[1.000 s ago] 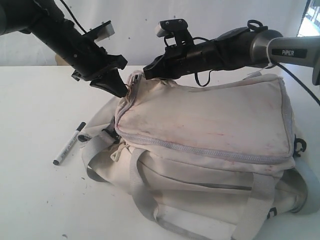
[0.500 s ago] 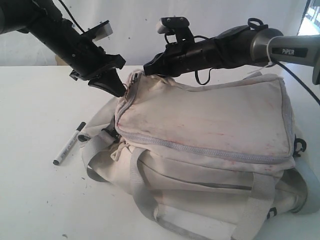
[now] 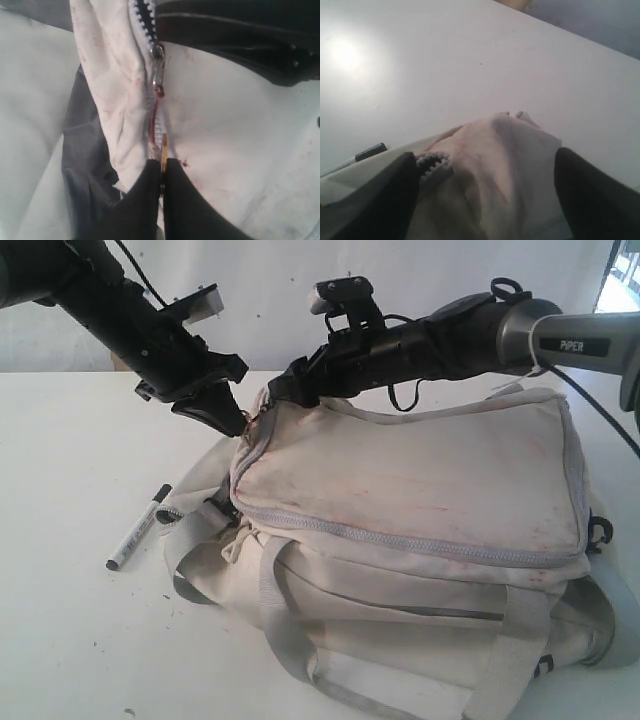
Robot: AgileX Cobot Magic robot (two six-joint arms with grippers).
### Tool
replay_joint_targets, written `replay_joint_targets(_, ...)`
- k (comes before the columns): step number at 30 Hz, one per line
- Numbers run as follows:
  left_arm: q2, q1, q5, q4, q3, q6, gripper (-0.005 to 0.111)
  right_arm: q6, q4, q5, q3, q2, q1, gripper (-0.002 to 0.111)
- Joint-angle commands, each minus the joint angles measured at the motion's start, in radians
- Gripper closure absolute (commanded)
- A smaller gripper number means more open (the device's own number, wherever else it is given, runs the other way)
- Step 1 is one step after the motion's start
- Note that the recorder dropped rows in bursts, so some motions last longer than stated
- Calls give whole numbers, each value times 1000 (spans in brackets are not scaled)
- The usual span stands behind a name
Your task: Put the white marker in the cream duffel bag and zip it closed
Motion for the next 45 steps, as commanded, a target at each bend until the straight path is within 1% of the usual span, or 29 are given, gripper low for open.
replay_joint_targets(1, -20, 5, 6, 41, 5, -7, 107, -11, -59, 30, -5, 25, 2, 42)
replay_joint_targets(2, -20, 7, 6, 48, 5, -7, 107, -11, -77, 46, -5, 27, 2, 43)
replay_joint_targets(3, -20, 7, 6, 48, 5, -7, 107, -11, -79, 79, -5, 27, 2, 47)
replay_joint_targets(5, -20, 7, 6, 48, 5, -7, 107, -11, -79, 88, -5, 27, 2, 57)
replay_joint_targets(6, -20, 7, 6, 48, 5, -7, 107, -11, -79, 88, -5, 27, 2, 64)
replay_joint_targets(7, -20, 7, 6, 48, 5, -7, 107, -11, -81, 88, -5, 27, 2, 71)
replay_joint_targets(8, -20, 7, 6, 48, 5, -7, 107, -11, -81, 88, -5, 27, 2, 86)
replay_joint_targets(9, -20, 7, 6, 52, 5, -9, 107, -11, -81, 88, -5, 27, 2, 95)
replay_joint_targets(10, -20, 7, 6, 65, 5, -32, 107, -5, -77, 88, -7, 21, 2, 108)
replay_joint_targets(12, -20, 7, 6, 95, 5, -41, 107, 70, -54, 27, -7, 7, 2, 108)
replay_joint_targets(15, -21, 7, 6, 90, 5, -49, 107, 202, -56, -106, -7, -28, 0, 108)
replay_joint_targets(18, -21, 5, 6, 70, 6, -65, 107, 261, -56, -143, -7, -37, -2, 108)
replay_joint_targets(21, -32, 5, 6, 2, 38, -45, 107, 315, -56, -161, -7, -37, -2, 108)
replay_joint_targets(29, -125, 5, 6, -12, 188, -26, 107, 459, -54, -198, -7, -37, -15, 108)
replay_joint_targets(35, -219, 5, 6, -72, 281, -19, 107, 546, -54, -194, -7, -37, -32, 108)
replay_joint_targets(42, -329, 5, 6, -133, 436, 5, 107, 570, -54, -166, -7, -37, -43, 108)
replay_joint_targets(45, -367, 5, 6, -195, 507, 41, 107, 570, -54, -159, -7, -37, -43, 108)
